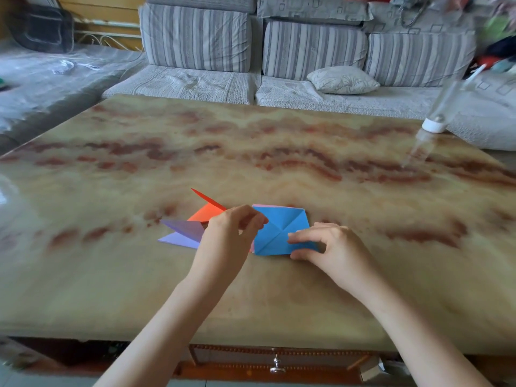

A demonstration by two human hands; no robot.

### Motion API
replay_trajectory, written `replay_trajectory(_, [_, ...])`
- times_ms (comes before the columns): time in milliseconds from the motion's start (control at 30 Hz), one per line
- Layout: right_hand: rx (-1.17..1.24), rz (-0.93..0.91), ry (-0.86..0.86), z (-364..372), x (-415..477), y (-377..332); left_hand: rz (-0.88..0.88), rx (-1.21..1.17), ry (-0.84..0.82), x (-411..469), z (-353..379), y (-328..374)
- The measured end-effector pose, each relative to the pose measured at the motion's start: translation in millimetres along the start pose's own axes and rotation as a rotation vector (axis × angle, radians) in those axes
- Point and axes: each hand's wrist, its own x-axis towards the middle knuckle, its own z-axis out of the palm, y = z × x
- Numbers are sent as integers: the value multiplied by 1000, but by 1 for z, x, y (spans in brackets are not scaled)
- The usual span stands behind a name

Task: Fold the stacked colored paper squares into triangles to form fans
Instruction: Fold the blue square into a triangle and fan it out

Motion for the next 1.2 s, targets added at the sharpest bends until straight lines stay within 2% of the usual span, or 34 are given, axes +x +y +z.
replay_trajectory(133, [55,7,36,-2,0,3,0,17,-13,1,0,-1])
replay_trajectory(233, [15,-79,195,-1,-2,3,-16,-26,3,2,-2,-2])
replay_trajectory(300, [41,-124,351,-5,-2,0,-74,-123,11,2,-3,1])
replay_trajectory(400, [219,-140,470,-15,-2,-5,-250,-357,-10,4,-4,7])
replay_trajectory(500, [347,-207,467,-21,-5,-11,-481,-675,-135,3,-8,17])
replay_trajectory(600, [434,-258,313,-21,-7,-13,-604,-940,-189,3,-12,26])
replay_trajectory(700, [477,-276,213,-21,-9,-14,-568,-993,-92,5,-13,27])
replay_trajectory(800, [520,-195,212,-22,-11,-13,-515,-975,-38,5,-14,23])
replay_trajectory(1000, [855,53,222,-21,-6,-15,-364,-842,-202,-2,-13,29])
replay_trajectory(1100, [867,82,258,-21,-3,-17,-325,-804,-265,-5,-9,32])
replay_trajectory(1200, [808,91,291,-19,-2,-17,-327,-764,-252,-4,-8,34])
